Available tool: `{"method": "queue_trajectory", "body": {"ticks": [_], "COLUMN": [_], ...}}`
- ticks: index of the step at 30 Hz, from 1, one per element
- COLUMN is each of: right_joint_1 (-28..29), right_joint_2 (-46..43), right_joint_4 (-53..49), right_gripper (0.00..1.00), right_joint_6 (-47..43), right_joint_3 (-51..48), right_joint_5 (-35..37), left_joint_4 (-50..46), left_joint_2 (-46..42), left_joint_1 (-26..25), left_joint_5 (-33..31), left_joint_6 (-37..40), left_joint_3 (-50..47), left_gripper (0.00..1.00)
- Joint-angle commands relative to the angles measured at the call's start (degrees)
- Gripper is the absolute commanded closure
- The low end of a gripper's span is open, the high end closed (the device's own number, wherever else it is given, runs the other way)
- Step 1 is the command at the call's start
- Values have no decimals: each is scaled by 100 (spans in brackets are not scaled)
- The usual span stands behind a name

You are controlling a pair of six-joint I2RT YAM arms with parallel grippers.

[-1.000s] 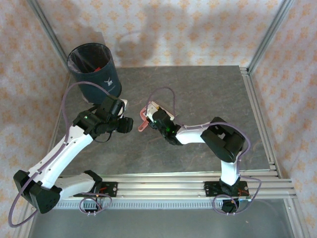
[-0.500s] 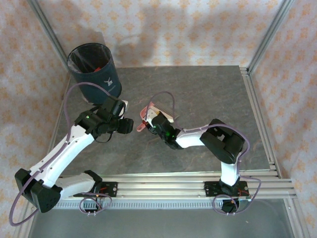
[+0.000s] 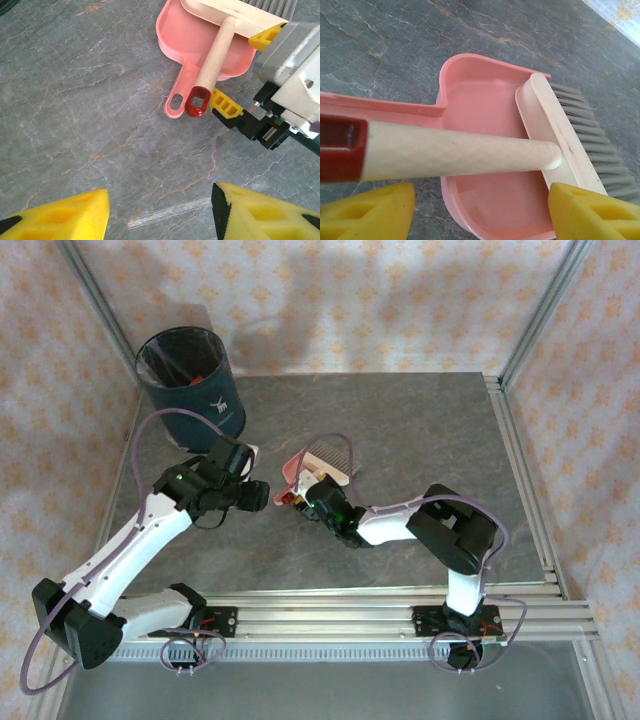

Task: Sweep away the paper scraps from the table

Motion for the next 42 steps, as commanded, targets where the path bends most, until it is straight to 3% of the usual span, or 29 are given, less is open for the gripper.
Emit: {"method": "queue_trajectory", "body": {"ticks": [1, 8, 19, 32, 36, 42], "right_joint_1": [100, 172, 173, 142, -129, -762], "right_joint_2": [-389, -890, -1999, -2711, -2890, -3409], "right_joint_4": [-150, -434, -709, -1360, -1999, -2784], "right_gripper": [29, 28, 26, 25, 25, 25], "right_joint_6": [182, 396, 835, 1212, 1626, 2304], "right_joint_3": [-93, -329, -1066, -1290, -1152, -1044], "right_joint_5": [148, 372, 1308, 3633, 4155, 4194], "left_joint_4": [158, 344, 1290, 2503, 3026, 4062], "left_joint_2": [-1, 88, 309, 405, 309, 307], "left_joint_1": [65, 90, 146, 466, 689, 839], "left_joint_5": [-139, -408, -1913, -3922, -4263, -4708], "left_joint_6": [13, -5, -109, 307, 459, 940], "left_joint_3": [-65, -137, -560, -1358, -1704, -2234], "left_gripper": [43, 43, 43, 41, 40, 39]}}
